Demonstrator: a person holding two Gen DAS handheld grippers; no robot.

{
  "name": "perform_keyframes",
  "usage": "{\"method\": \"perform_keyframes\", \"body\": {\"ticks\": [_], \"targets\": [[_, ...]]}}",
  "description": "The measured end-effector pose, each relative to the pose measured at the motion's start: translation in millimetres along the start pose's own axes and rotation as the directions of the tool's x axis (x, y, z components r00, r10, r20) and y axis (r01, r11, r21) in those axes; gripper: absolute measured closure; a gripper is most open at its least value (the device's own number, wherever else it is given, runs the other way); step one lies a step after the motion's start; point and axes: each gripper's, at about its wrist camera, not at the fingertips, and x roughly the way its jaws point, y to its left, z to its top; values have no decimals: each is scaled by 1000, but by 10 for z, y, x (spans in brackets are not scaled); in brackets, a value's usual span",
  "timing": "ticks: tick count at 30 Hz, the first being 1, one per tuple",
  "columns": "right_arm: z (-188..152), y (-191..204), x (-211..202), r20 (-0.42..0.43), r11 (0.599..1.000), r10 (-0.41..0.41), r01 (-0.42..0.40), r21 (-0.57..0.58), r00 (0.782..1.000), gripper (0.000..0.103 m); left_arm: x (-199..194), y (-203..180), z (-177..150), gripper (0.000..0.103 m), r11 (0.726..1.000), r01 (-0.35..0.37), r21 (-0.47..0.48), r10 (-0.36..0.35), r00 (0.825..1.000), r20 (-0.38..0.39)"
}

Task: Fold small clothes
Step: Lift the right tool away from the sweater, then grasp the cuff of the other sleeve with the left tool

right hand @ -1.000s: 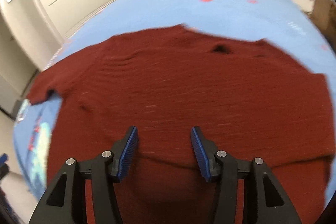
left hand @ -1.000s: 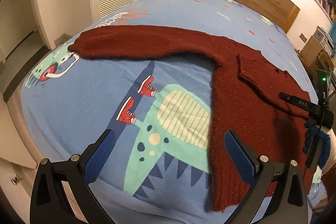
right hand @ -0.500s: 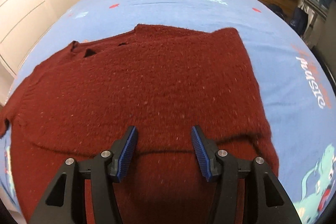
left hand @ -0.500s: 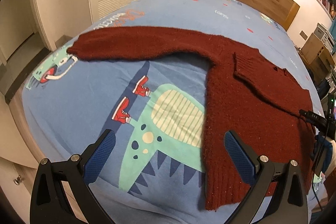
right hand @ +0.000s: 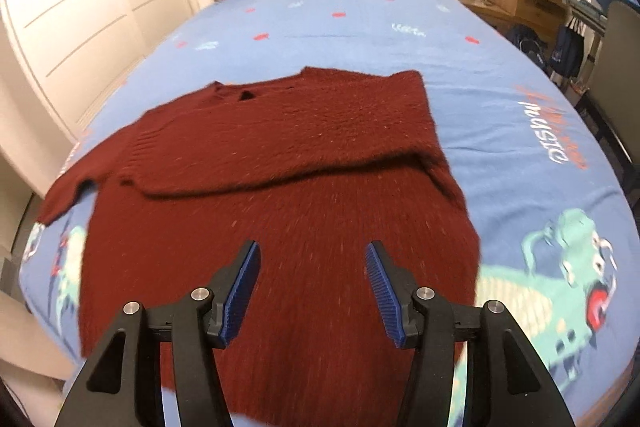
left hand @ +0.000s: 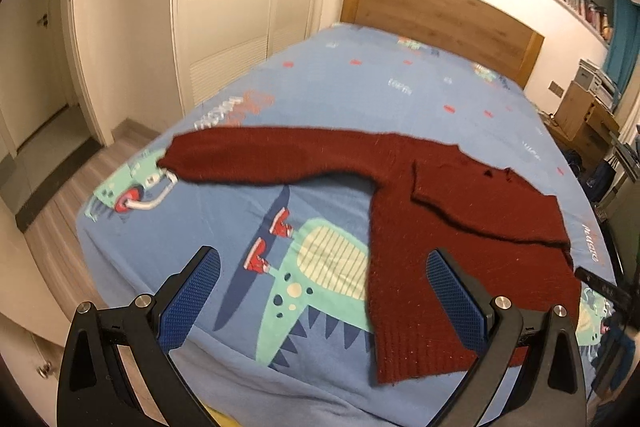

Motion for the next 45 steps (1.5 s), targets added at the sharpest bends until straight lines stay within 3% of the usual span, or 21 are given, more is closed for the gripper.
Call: {"method": "perform_keyframes", "body": {"ticks": [12, 19, 25, 36, 45], "targets": [[-683, 2, -1061, 105, 998, -33, 26, 60, 994, 40, -585, 145, -68, 1, 999, 35, 39, -38, 995, 95], [-855, 7, -1432, 158, 998, -38, 30, 53, 987, 36, -708, 290, -118, 1, 999, 41, 9, -41, 995, 92], [-880, 101, -1494, 195, 998, -51, 44, 37, 979, 33, -776, 300, -86, 1, 999, 39, 36, -43, 994, 103], [-869, 47, -1086, 129, 996, -73, 65, 61, 989, 31, -149, 617, -40, 1, 998, 32, -47, -34, 999, -30], [-794, 48, -648, 52, 994, -82, 78, 78, 995, 31, 637, 1175, 40, 2, 982, -21, -190, -8, 988, -151]]}}
